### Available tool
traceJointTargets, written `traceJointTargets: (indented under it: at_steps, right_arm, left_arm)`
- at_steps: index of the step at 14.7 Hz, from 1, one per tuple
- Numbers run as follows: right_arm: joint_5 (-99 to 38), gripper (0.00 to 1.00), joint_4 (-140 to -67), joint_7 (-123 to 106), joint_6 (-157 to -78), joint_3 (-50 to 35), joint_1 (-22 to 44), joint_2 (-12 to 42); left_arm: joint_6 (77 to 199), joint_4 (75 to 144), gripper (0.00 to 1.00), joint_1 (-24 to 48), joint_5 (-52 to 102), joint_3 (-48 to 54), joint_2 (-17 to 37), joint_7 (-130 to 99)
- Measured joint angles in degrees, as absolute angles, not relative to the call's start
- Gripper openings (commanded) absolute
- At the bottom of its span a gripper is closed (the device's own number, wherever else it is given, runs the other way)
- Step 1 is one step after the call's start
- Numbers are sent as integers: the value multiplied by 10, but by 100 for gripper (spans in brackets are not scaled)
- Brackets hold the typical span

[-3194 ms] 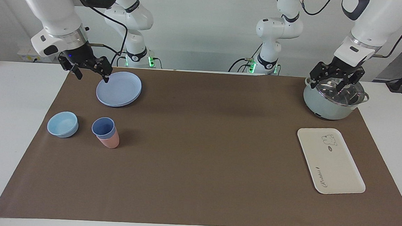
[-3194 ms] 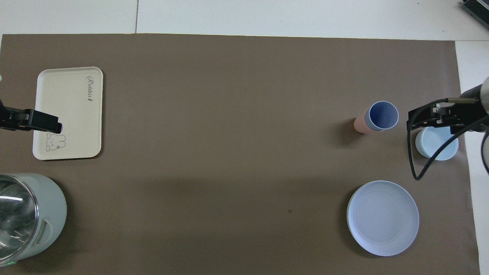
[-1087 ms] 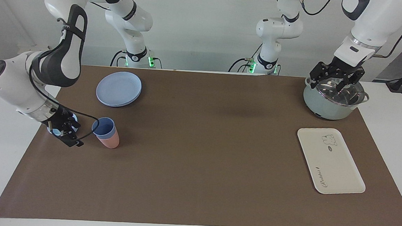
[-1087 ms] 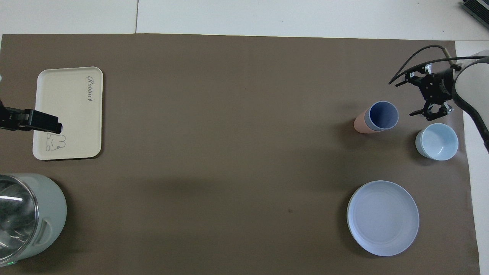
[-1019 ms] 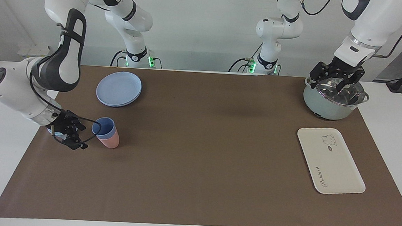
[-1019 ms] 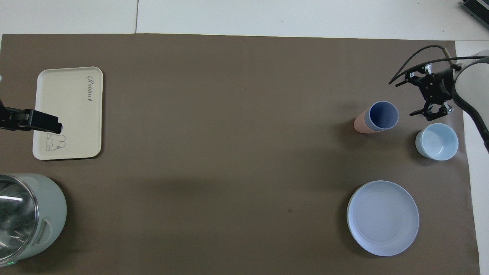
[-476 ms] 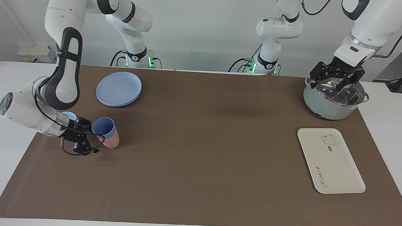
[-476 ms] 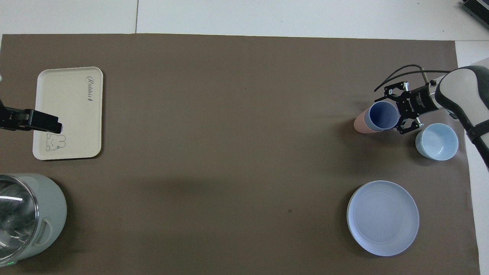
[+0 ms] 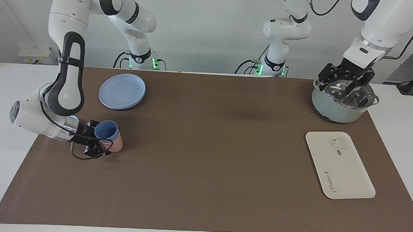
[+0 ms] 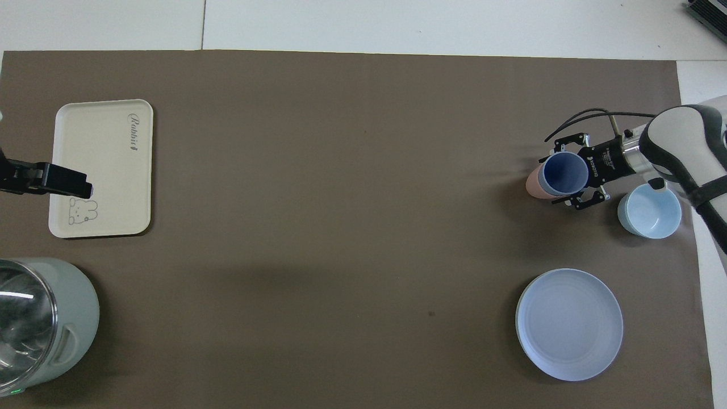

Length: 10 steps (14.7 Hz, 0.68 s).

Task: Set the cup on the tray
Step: 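Reach the right gripper to the nested blue and pink cups and grasp, then lift the cups with the right gripper while the left gripper reaches in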

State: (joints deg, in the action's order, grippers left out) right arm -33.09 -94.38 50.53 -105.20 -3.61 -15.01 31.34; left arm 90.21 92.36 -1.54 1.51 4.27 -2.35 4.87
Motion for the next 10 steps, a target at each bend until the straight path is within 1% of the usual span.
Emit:
traceJointTargets:
  at_steps: [3, 5, 7, 10]
  right_arm:
    - [-402, 0, -968, 482, -1051, -39, -143, 306]
    - [-434, 0, -988, 476, -1053, -40, -126, 295]
    - [-441, 0, -1000, 476, -1066, -41, -87, 276]
    - [-441, 0, -1014, 520, -1105, -42, -6, 240]
  left_arm:
    - [902, 924, 100, -15, 15, 43, -24, 49]
    - [902, 924, 100, -15, 15, 43, -24, 49]
    - [902, 924, 100, -15, 15, 43, -24, 49]
    - [902, 924, 100, -15, 15, 43, -24, 49]
